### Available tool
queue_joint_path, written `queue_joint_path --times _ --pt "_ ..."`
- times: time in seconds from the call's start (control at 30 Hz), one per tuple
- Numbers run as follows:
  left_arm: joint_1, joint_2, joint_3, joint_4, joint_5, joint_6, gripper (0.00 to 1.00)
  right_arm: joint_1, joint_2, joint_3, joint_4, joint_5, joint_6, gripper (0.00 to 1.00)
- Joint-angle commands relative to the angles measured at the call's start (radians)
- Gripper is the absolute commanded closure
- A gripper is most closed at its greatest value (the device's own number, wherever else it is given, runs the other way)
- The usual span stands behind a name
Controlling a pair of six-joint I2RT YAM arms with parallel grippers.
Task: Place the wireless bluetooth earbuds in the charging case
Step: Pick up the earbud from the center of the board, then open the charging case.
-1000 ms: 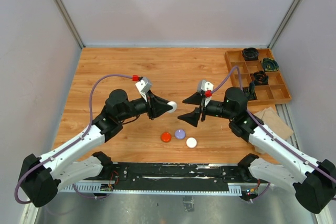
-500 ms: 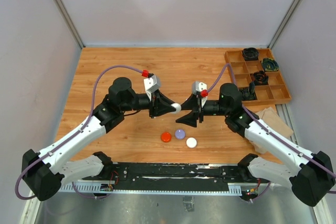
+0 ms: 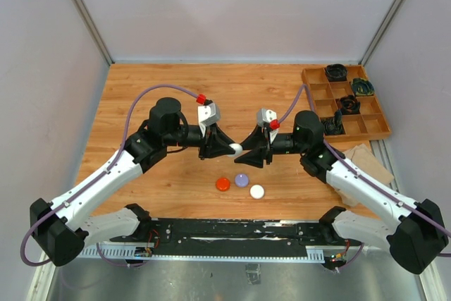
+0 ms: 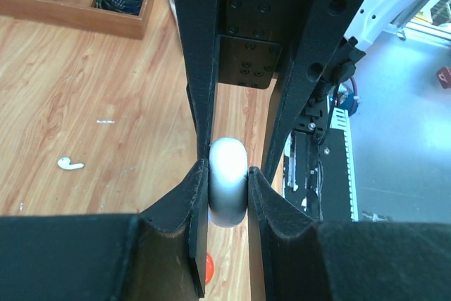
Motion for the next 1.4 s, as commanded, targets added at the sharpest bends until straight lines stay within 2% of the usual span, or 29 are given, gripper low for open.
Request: queue_joint_path --times 0.0,0.43,0.87,1.07,1.37 --pt "0.003 0.007 0.028 -0.034 0.027 0.026 1.0 -0.026 0.004 0.011 0.092 -0.069 0.026 0.59" --pt "0.003 0.009 0.035 -0.022 0.039 0.017 1.0 -0.026 0.034 0.009 0.109 -0.104 0.044 0.7" --pt "0.003 0.002 0.034 -0.011 0.04 0.012 1.0 -0.026 0.043 0.008 0.107 -0.109 0.045 0.66" --pt "0.003 0.001 0.029 0.001 0.04 0.006 1.0 -0.027 0.053 0.005 0.106 -0.103 0.047 0.61" --pt "0.003 -0.011 0.027 0.008 0.04 0.003 1.0 -0.026 0.05 0.004 0.091 -0.094 0.038 0.65"
